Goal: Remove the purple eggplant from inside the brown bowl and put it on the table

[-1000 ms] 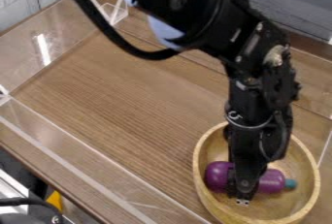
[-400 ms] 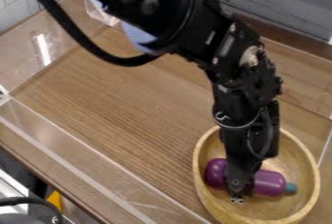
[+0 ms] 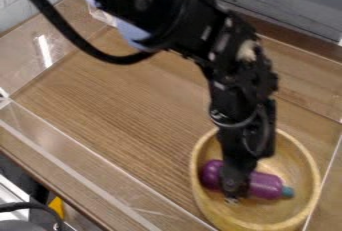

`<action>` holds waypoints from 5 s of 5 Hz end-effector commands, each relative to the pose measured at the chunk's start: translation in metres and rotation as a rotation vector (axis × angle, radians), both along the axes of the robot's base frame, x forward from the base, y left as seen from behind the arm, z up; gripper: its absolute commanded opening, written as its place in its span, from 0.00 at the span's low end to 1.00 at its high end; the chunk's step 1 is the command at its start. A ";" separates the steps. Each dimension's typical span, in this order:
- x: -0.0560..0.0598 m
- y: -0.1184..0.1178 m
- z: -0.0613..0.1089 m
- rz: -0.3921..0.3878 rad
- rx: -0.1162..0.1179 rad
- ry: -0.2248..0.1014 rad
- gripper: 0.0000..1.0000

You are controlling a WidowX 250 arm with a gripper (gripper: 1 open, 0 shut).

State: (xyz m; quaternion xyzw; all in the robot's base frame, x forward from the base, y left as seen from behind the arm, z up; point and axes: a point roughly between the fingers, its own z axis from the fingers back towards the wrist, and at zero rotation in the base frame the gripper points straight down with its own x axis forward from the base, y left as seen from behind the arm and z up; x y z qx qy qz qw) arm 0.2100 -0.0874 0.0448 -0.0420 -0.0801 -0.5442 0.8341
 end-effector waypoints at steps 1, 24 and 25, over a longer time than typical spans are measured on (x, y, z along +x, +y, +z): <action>0.007 0.014 0.009 -0.023 -0.011 -0.039 0.00; 0.049 0.033 0.057 0.386 0.004 -0.040 0.00; 0.058 0.046 0.061 0.385 0.009 -0.039 0.00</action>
